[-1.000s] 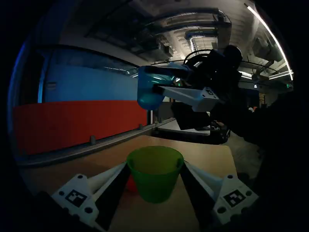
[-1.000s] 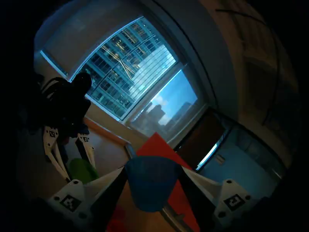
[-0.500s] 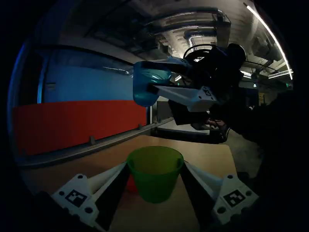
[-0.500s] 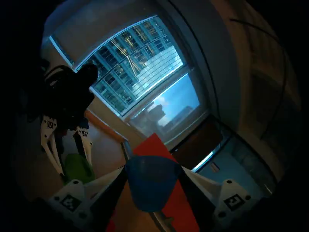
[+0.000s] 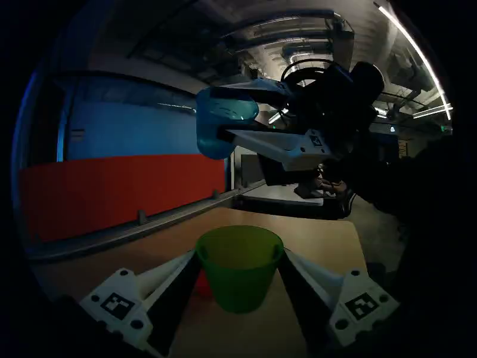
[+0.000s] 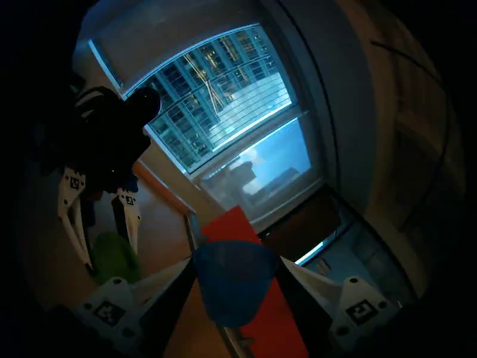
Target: Pour water
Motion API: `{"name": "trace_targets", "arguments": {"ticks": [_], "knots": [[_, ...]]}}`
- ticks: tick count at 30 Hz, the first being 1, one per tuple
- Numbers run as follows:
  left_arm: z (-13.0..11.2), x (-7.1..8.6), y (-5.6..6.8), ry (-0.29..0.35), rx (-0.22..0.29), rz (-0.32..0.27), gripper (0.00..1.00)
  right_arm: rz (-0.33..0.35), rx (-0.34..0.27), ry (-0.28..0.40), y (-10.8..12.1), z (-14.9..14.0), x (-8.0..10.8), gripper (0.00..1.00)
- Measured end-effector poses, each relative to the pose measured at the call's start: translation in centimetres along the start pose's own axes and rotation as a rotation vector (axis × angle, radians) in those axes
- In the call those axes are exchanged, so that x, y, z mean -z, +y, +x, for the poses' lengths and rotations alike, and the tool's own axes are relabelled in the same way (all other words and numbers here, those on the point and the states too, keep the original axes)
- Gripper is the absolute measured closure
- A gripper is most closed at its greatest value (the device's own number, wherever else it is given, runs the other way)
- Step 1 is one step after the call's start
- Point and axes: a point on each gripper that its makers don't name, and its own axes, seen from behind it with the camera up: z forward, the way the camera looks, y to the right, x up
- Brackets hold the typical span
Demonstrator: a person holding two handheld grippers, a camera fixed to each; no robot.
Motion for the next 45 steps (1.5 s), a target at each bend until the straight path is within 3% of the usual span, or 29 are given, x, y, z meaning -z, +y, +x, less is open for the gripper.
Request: {"name": "trace_targets", "arguments": {"ticks": [15, 45], "knots": [[0.0, -0.1, 0.1, 0.0, -0.004, -0.007, 0.14, 0.001, 0.114, -0.003, -0.3, 1.4, -1.1, 0.08], [-0.1, 0.1, -0.3, 0.003, -0.005, -0.001, 0.14, -0.003, 0.241, -0.016, 0.1, 1.6, -2.1, 0.08]]}}
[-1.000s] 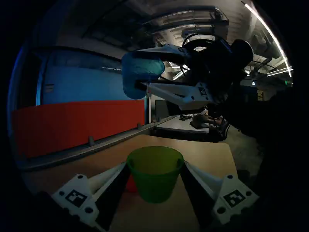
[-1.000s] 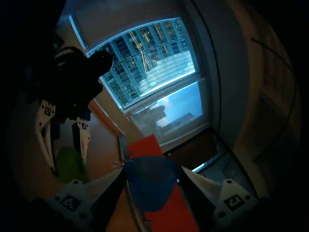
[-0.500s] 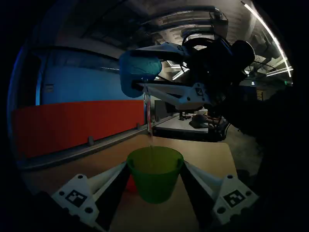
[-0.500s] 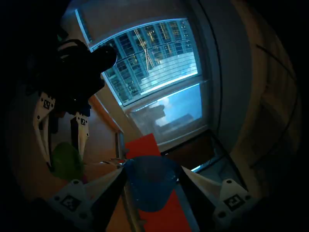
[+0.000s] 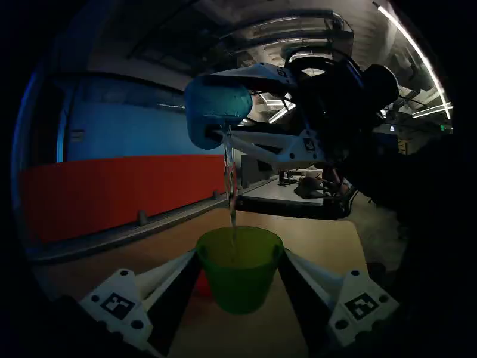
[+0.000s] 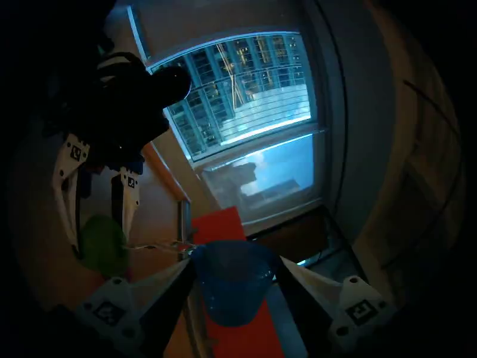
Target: Pour water
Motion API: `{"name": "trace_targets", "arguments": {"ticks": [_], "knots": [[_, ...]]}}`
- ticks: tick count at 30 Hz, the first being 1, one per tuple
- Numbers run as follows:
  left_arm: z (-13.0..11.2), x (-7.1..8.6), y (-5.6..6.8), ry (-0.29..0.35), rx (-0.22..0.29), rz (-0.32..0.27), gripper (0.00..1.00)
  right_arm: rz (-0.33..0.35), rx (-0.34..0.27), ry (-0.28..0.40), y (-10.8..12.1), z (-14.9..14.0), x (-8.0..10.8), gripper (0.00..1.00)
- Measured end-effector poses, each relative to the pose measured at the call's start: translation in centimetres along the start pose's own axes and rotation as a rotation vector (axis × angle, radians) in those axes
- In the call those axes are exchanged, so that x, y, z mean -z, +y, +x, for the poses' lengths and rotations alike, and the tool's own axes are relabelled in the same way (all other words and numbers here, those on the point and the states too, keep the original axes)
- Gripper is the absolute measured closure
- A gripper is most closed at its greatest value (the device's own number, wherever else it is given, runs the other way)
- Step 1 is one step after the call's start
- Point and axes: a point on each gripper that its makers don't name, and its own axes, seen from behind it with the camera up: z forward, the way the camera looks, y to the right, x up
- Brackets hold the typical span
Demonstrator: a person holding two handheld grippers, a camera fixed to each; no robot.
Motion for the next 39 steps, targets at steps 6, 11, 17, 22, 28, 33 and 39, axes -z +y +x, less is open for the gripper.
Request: {"name": "trace_targets", "arguments": {"ticks": [6, 11, 17, 22, 28, 33, 39], "knots": [[0.1, -0.1, 0.0, 0.0, -0.002, 0.001, 0.14, -0.011, 0.032, -0.002, 0.6, 0.0, 0.0, 0.08], [0.1, -0.2, -0.1, -0.002, -0.002, 0.004, 0.14, -0.022, 0.057, -0.003, 1.0, 0.1, 0.2, 0.08], [0.1, -0.2, 0.0, -0.004, -0.004, 0.003, 0.14, -0.027, 0.082, -0.006, 1.3, 0.1, 0.3, 0.08], [0.2, -0.2, -0.1, -0.005, -0.008, 0.005, 0.14, -0.029, 0.103, -0.007, 1.5, 0.3, 0.3, 0.08], [0.2, -0.2, -0.1, -0.003, -0.007, 0.005, 0.14, -0.033, 0.126, -0.008, 1.9, 0.3, 0.3, 0.08], [0.3, -0.2, -0.1, -0.004, -0.008, 0.005, 0.14, -0.035, 0.152, -0.013, 2.2, 0.3, 0.3, 0.08], [0.4, -0.3, 0.0, -0.002, -0.007, 0.004, 0.14, -0.038, 0.175, -0.013, 2.3, 0.4, 0.2, 0.08]]}}
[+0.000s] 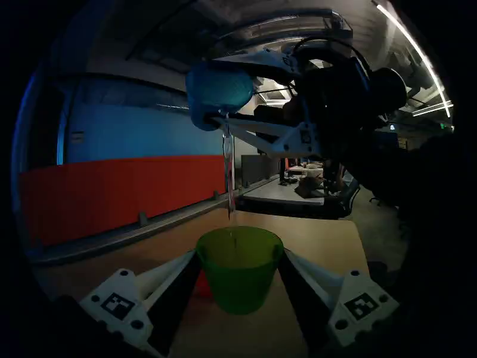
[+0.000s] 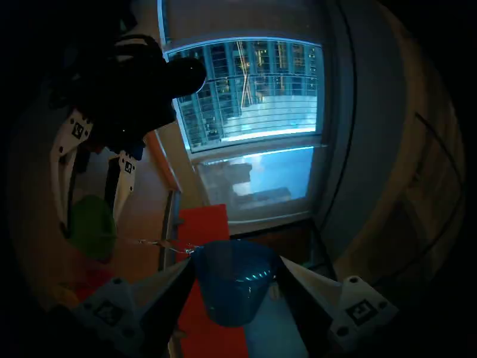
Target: Pour water
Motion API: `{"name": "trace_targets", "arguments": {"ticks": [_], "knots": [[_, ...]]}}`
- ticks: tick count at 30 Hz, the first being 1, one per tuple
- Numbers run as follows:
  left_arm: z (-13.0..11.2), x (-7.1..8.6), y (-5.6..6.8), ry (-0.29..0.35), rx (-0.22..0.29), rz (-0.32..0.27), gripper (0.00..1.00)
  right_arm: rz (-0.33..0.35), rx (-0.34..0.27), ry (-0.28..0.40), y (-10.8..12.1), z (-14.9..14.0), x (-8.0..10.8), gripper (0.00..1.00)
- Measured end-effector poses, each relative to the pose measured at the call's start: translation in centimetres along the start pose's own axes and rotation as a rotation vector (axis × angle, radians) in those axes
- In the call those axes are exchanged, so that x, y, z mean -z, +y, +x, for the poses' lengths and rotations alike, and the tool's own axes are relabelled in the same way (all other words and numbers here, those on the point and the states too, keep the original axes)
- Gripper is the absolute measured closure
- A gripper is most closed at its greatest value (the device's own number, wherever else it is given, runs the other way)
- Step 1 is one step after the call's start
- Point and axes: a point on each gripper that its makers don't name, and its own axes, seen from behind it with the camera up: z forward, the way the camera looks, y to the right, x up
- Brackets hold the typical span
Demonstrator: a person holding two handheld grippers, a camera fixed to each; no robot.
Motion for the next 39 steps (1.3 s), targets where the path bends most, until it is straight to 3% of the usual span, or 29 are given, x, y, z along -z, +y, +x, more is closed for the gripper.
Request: {"name": "trace_targets", "arguments": {"ticks": [39], "knots": [[-0.2, -0.1, -0.4, -0.002, 0.001, 0.013, 0.14, -0.024, 0.184, -0.008, 1.5, 0.5, -0.6, 0.08]]}}
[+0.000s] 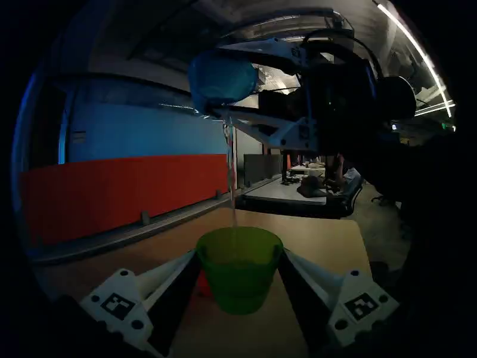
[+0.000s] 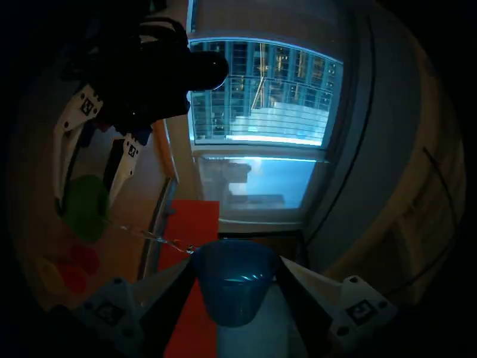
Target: Pour water
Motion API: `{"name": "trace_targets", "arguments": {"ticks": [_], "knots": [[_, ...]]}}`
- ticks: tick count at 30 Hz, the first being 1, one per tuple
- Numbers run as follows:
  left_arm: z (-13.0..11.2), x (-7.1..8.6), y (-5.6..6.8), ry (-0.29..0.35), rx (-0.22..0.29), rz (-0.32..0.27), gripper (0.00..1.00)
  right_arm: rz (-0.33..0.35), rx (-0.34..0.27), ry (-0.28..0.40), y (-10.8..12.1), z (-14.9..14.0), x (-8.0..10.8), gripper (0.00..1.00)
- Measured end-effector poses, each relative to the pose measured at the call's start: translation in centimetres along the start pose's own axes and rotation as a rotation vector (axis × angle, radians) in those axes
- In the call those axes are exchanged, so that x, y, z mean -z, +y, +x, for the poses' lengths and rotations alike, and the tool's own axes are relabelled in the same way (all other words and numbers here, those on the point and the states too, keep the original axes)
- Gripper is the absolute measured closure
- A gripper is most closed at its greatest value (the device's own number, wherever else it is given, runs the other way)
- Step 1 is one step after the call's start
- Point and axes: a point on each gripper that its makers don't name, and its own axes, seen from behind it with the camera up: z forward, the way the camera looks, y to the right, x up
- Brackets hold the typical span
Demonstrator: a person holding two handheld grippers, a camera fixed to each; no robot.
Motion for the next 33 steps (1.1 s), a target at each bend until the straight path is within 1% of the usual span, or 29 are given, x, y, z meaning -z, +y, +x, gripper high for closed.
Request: {"name": "trace_targets", "arguments": {"ticks": [6, 24, 27, 33], "knots": [[0.1, -0.1, 0.1, 0.003, 0.001, 0.001, 0.14, -0.001, 0.029, 0.001, 0.0, 0.3, 0.0, 0.08], [0.3, -0.1, -0.1, 0.007, 0.0, 0.012, 0.14, -0.002, 0.15, 0.01, 0.2, 1.7, 0.1, 0.08], [0.4, -0.1, -0.2, 0.01, 0.002, 0.013, 0.14, -0.003, 0.162, 0.015, 0.3, 1.9, 0.2, 0.08], [0.5, 0.0, -0.1, 0.012, 0.001, 0.016, 0.14, -0.003, 0.16, 0.019, 0.4, 2.2, 0.2, 0.08]]}}
